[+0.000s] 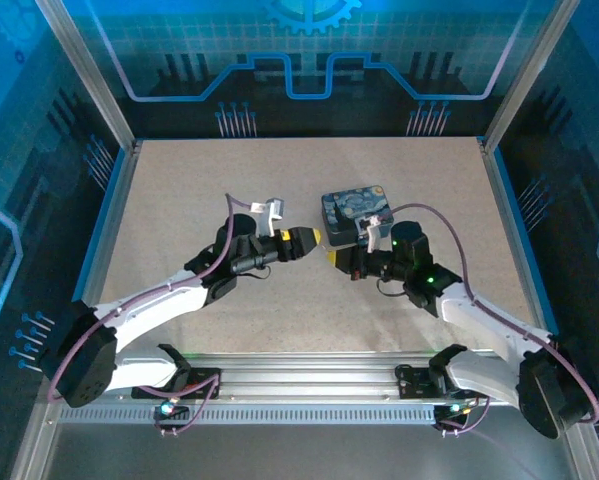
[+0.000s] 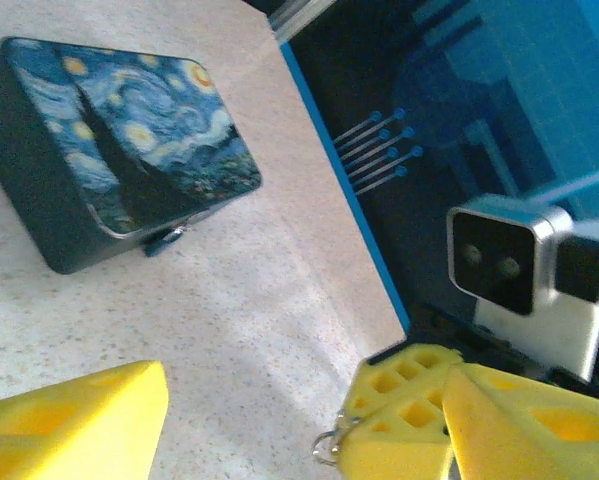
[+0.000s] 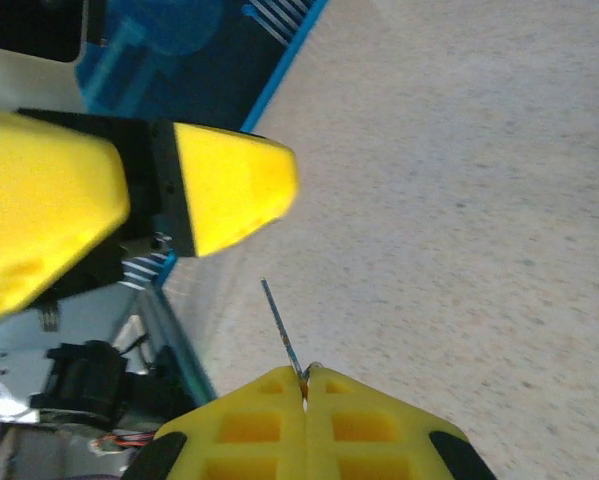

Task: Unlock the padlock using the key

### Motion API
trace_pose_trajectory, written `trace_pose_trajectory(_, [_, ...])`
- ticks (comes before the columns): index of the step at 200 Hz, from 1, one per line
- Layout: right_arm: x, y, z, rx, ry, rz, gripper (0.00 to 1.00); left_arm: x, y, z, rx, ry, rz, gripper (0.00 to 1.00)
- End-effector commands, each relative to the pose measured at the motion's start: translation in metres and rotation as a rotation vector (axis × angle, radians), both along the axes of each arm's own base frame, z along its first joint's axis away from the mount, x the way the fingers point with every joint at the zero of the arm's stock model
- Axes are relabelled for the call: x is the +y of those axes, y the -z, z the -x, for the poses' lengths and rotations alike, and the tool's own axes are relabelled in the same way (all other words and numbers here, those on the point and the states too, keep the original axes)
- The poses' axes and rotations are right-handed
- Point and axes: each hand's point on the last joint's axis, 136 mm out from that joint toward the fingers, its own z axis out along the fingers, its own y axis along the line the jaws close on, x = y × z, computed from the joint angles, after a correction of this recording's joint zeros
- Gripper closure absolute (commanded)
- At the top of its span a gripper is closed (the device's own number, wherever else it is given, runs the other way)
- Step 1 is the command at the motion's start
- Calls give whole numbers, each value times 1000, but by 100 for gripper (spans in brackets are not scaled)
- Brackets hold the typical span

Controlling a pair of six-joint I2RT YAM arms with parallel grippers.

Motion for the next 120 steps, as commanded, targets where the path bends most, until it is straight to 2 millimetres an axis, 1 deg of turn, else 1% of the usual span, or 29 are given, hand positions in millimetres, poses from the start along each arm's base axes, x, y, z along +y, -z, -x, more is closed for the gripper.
trace_pose_trajectory(1, [-24, 11, -3, -16, 78, 165, 100, 12, 9, -20, 46, -75, -85, 21])
trace_pose_trajectory(11, [-33, 14, -3, -18, 108, 214, 100, 12, 19, -27, 87, -77, -127, 19])
trace_pose_trajectory(31, [-49, 18, -2, -20, 158, 290, 100, 4, 31, -39, 128, -54, -199, 17])
trace_pose_trajectory(50, [-58, 21, 0, -19, 187, 329, 100, -3, 46, -51, 172, -53, -252, 15])
trace_pose_trajectory(93, [-64, 24, 4, -13, 206, 328, 100, -22, 79, -71, 271, -42, -264, 14])
trace_pose_trajectory(120, [-65, 27, 7, -8, 202, 324, 100, -34, 96, -80, 305, -29, -237, 12])
